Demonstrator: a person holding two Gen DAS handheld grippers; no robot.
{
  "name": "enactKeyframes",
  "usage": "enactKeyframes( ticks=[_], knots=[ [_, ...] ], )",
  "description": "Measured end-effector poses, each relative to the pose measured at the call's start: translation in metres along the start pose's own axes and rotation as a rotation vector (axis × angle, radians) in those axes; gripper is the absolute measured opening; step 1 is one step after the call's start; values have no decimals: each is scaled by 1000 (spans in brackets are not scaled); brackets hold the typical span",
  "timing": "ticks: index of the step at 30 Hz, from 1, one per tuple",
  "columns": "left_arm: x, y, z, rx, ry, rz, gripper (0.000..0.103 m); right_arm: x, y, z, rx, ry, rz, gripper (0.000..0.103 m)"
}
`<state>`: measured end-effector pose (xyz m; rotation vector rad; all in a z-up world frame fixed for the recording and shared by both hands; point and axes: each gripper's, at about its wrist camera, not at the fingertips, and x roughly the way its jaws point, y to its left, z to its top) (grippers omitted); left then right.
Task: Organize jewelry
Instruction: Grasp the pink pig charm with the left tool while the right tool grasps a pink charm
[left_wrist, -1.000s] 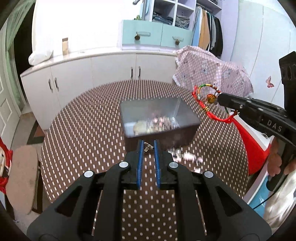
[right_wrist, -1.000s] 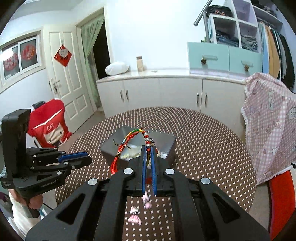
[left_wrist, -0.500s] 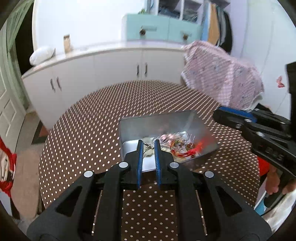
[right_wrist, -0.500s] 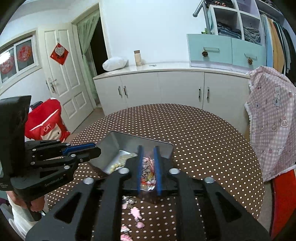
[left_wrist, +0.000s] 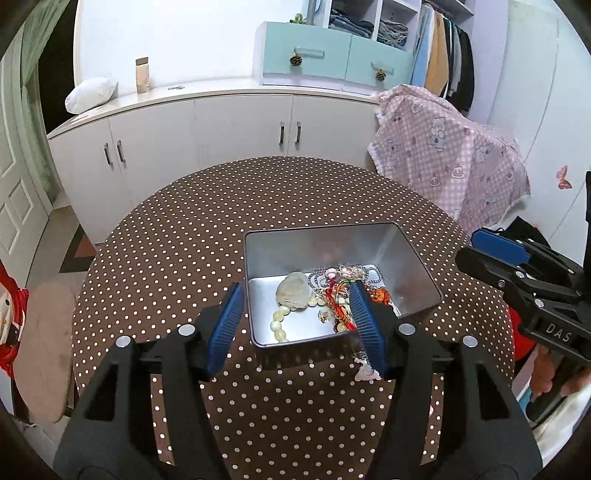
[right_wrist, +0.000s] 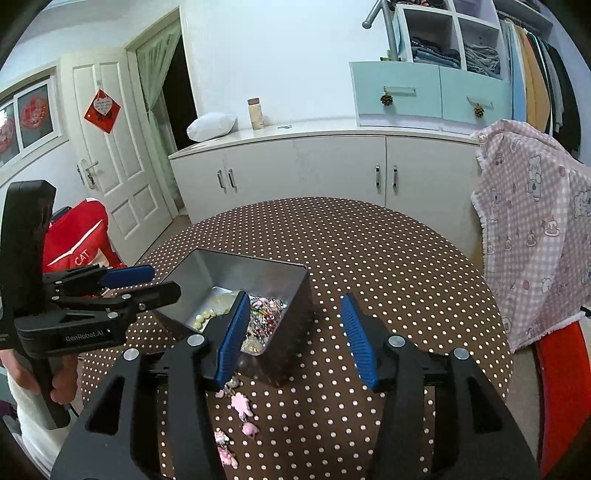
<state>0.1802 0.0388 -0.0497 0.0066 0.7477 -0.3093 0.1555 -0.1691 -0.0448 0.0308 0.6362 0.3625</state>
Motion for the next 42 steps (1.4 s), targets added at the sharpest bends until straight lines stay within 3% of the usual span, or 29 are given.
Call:
enactKeyframes(
  ticks=[9, 20, 25, 32, 42],
  knots=[
    [-15, -13, -18, 20, -6, 3, 59, -7, 9, -19, -40, 25, 1, 49],
    [-5, -31, -58, 24, 77, -12, 61, 19, 22, -63, -78, 149, -7, 49],
    [2, -30, -71, 8, 112, -24, 62, 24, 28, -76, -91, 181, 34, 49],
    [10, -31, -83, -1, 148, -49, 62, 25, 37, -80, -138, 172, 32, 13],
    [-2, -54, -92, 48, 140, -147, 62, 17, 27, -79, -85, 150, 46, 12]
  ],
)
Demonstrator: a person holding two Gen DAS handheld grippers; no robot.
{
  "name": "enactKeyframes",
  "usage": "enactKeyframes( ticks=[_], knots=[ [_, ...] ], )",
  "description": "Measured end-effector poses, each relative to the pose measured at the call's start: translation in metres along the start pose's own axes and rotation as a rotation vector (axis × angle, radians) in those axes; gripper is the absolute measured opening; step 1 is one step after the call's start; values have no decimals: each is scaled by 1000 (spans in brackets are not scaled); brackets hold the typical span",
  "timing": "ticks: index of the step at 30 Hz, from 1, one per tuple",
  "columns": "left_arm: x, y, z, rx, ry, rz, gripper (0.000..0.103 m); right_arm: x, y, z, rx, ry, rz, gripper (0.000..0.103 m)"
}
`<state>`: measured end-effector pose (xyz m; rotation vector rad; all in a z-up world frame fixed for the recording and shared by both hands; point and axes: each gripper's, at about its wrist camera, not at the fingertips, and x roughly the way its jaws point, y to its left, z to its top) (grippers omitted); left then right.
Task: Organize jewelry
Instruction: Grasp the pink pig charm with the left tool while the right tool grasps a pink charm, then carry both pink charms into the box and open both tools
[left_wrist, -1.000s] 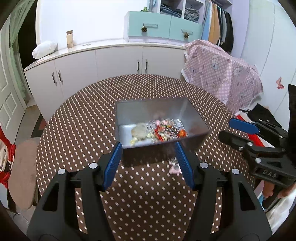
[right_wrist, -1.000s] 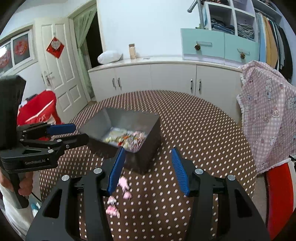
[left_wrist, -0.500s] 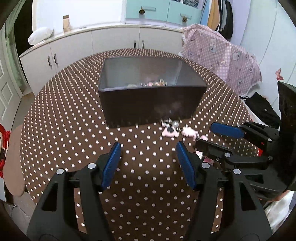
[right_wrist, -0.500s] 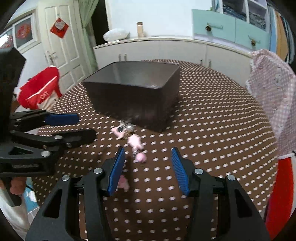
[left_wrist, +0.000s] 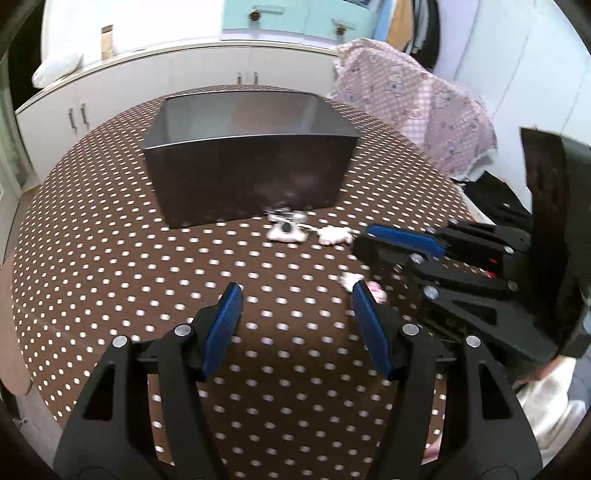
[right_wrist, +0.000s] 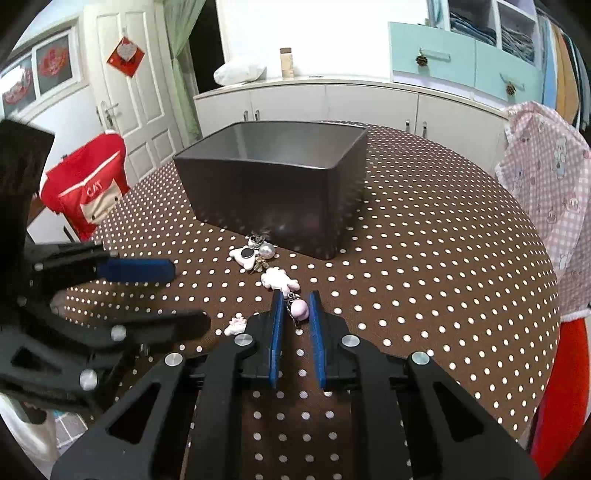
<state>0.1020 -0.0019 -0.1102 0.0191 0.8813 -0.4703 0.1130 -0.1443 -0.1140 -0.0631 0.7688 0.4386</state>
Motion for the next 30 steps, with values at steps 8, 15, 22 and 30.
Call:
enactKeyframes(
  ticks=[8, 15, 22, 30],
  knots=[
    [6, -39, 0, 116, -10, -34, 62, -25, -18, -5, 69, -45, -28, 12],
    [21, -50, -1, 171, 6, 0, 22, -32, -25, -11, 85, -51, -42, 12],
    [22, -39, 7, 126, 20, -14, 13, -34, -26, -11, 87, -58, -40, 12],
    [15, -33, 9, 117, 15, -13, 11, -40, -25, -7, 86, -77, -47, 12]
  ],
)
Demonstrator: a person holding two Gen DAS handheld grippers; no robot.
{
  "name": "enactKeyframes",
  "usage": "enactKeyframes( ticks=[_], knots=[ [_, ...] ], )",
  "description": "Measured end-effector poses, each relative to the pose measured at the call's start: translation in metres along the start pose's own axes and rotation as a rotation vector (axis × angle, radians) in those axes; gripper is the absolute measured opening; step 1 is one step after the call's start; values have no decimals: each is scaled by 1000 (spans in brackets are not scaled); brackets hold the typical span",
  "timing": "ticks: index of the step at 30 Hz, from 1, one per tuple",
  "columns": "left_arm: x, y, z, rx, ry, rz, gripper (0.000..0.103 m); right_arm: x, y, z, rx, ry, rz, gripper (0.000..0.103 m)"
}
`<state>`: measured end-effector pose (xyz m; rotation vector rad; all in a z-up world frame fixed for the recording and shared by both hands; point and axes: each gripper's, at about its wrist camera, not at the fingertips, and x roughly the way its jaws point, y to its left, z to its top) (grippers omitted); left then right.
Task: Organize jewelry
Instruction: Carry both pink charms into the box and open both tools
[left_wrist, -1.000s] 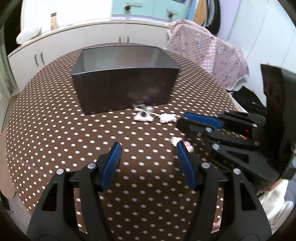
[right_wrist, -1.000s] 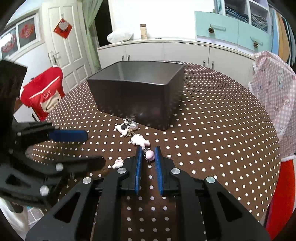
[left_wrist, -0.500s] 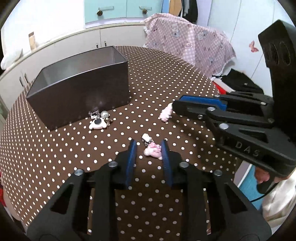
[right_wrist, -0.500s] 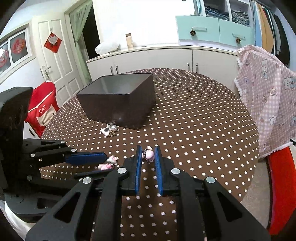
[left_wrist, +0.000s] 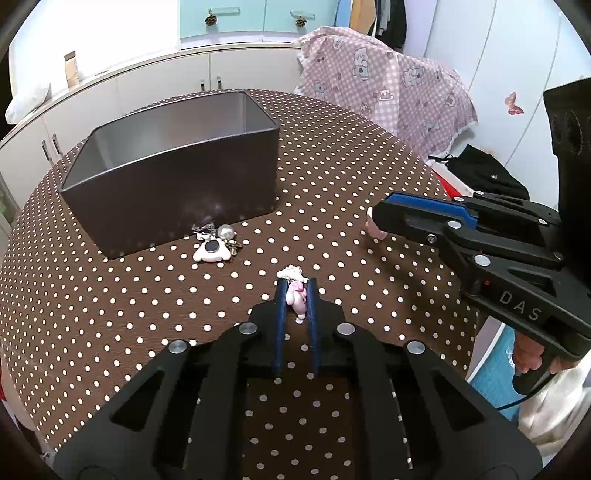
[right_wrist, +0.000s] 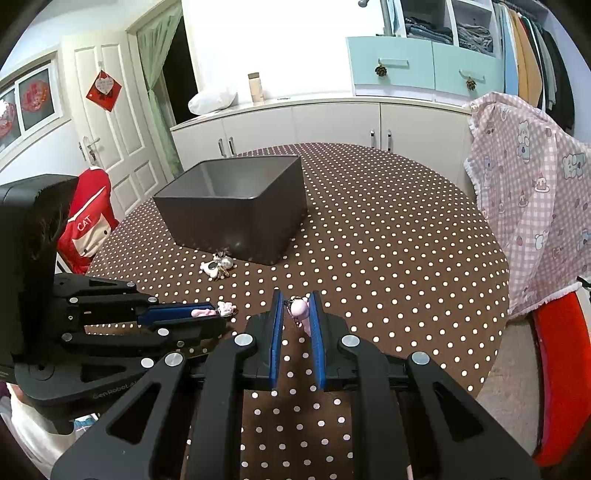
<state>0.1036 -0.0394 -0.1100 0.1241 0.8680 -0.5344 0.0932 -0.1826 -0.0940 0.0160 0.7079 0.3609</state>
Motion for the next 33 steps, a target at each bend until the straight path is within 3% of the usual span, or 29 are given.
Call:
enactKeyframes(
  ticks=[18, 20, 21, 22, 26, 27, 28, 29, 30, 33],
  knots=[
    [-34, 7, 11, 38, -103, 36, 12, -10, 10, 27, -27, -71, 1, 12],
    [-32, 8, 9, 25, -80, 14, 36, -8, 9, 25, -21, -62, 3, 12],
    [-30, 9, 8, 15, -82, 7, 67, -7, 9, 24, -18, -58, 4, 12],
    [-30, 10, 7, 10, -91, 9, 70, -6, 9, 23, -15, -55, 5, 12],
    [-23, 12, 6, -1, -72, 6, 69, -6, 6, 20, -11, -48, 6, 12],
    [-19, 11, 5, 7, -62, 14, 64, -6, 7, 20, -9, -48, 5, 12],
    [-13, 9, 4, 20, -43, 28, 41, -7, 6, 20, -7, -48, 3, 12],
    [-6, 8, 3, 21, -13, 37, 27, -7, 5, 19, -4, -48, 3, 12],
    [2, 7, 2, 16, 19, 38, 21, -7, 5, 19, -1, -48, 2, 12],
    [2, 3, 4, 34, 5, 58, 18, -8, 4, 18, -1, -45, 0, 12]
  ],
)
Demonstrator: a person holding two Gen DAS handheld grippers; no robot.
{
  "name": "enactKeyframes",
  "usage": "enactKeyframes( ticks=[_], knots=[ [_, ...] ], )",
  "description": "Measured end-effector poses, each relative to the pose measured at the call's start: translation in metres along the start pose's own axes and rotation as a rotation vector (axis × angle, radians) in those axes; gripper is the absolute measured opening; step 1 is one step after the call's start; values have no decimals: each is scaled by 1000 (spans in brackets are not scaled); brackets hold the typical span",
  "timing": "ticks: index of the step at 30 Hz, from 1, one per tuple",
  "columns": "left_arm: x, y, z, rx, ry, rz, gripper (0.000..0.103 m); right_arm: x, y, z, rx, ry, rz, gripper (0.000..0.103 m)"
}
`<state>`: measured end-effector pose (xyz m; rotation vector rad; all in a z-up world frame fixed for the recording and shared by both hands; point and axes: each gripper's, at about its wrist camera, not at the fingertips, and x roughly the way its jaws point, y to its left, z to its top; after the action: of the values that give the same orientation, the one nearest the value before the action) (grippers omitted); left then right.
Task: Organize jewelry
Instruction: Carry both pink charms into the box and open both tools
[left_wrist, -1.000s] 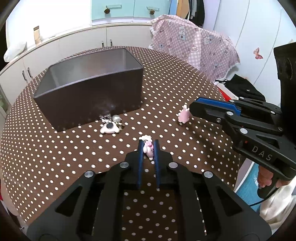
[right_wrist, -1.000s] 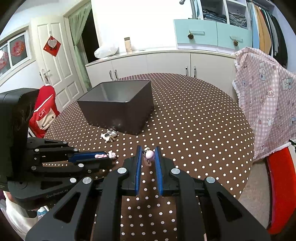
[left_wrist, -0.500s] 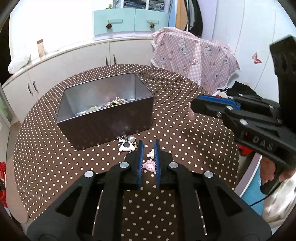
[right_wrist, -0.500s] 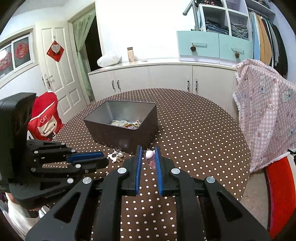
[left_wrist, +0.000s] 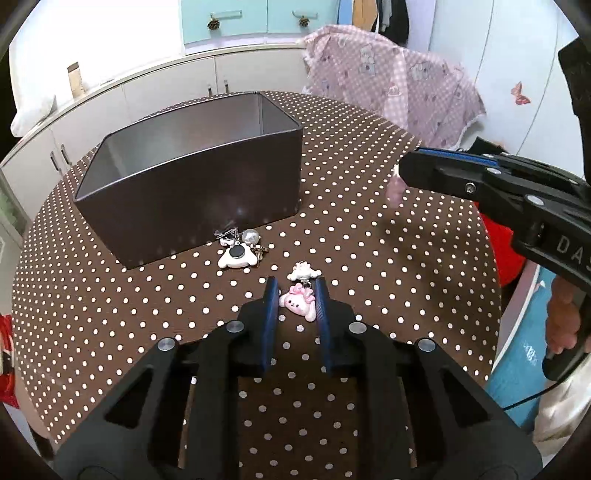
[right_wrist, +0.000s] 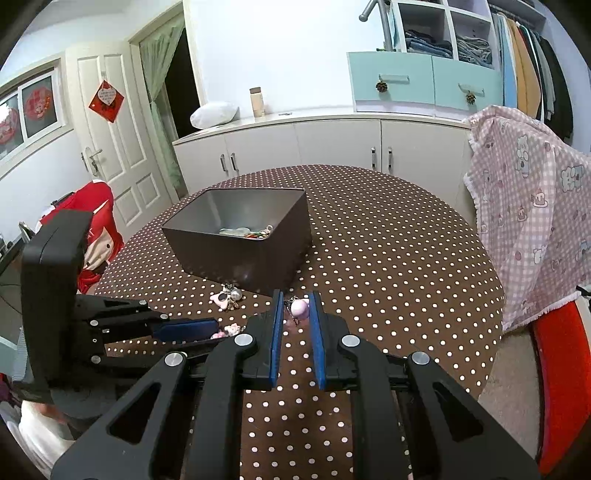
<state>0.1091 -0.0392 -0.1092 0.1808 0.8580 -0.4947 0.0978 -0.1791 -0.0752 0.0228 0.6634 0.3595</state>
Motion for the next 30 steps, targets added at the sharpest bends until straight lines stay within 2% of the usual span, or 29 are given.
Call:
enactKeyframes(
  ticks=[11, 16, 30],
  knots=[
    [-14, 14, 3, -35, -34, 10, 16, -3, 0, 0, 3, -12, 0, 12],
    [-32, 16, 2, -40, -80, 12, 16, -3, 1, 2, 0, -12, -1, 12],
    [-66, 41, 46, -57, -218, 67, 16, -8, 22, 46, -59, -105, 36, 12]
  ],
)
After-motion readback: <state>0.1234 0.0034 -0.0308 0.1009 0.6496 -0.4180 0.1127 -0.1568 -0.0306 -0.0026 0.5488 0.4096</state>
